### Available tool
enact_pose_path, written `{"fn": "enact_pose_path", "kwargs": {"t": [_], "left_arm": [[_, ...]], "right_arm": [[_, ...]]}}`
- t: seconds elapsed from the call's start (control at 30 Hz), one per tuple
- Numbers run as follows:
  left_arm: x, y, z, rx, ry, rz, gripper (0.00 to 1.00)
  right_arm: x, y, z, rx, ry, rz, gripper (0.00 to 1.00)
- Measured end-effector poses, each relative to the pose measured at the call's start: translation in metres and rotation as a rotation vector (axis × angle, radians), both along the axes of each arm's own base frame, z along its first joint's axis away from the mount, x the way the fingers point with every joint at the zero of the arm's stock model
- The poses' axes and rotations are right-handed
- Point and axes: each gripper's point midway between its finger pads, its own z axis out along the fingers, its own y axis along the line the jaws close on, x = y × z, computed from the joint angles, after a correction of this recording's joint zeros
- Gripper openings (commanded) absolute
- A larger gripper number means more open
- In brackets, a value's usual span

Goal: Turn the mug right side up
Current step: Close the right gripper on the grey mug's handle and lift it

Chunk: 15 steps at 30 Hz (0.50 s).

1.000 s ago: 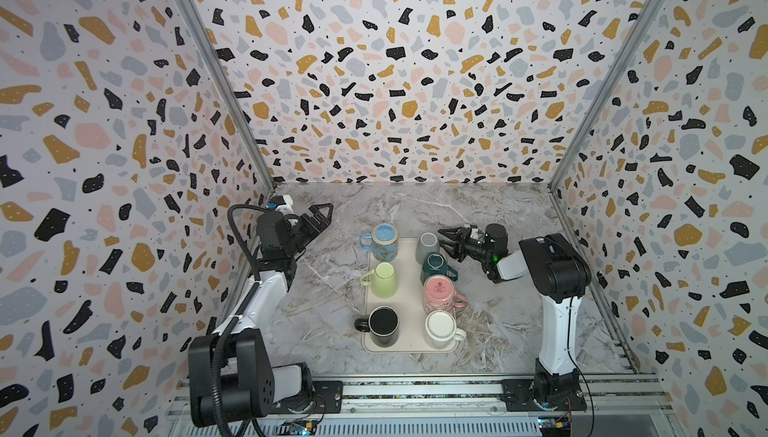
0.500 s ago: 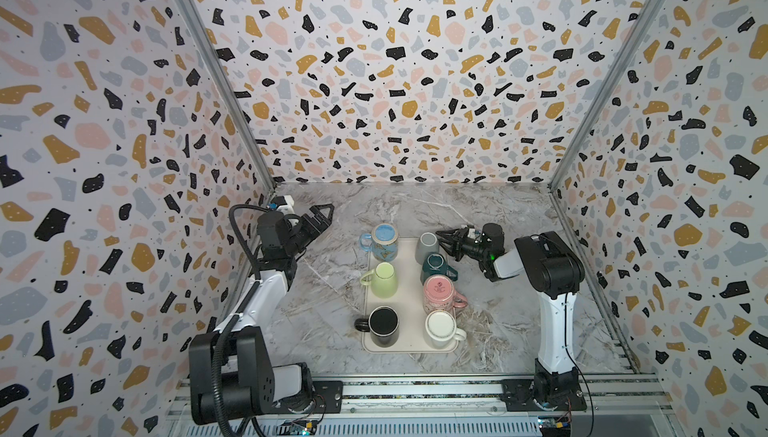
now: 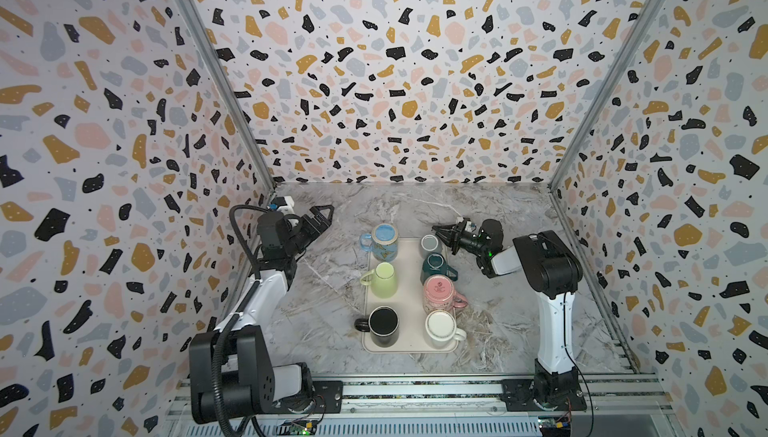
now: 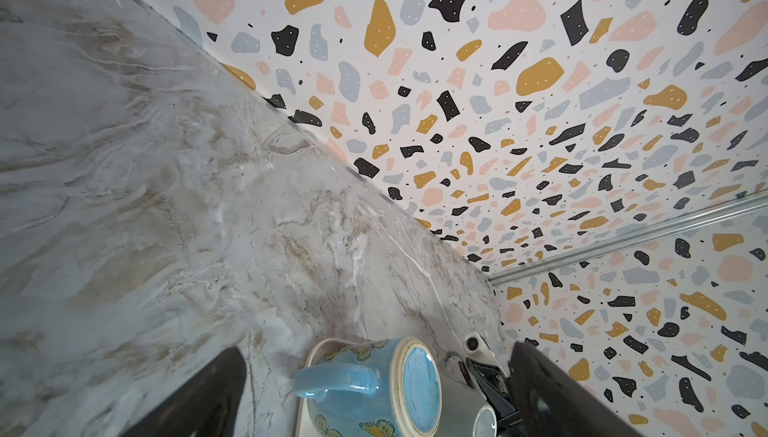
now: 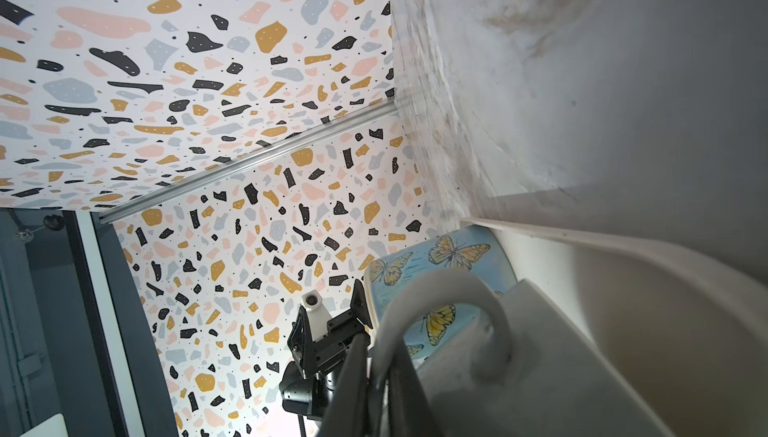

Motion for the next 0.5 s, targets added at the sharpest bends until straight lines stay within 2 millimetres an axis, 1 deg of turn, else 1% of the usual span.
{"fn": "enact_pose_path", "kwargs": {"t": [0.5], "left_arm": [[-0.0001, 0.001, -0.0004, 0.001, 0.001, 0.002, 1.0]], "right_arm": [[-0.0017, 0.0021, 0.0067, 0.004, -0.046, 0.021, 0.0]]}}
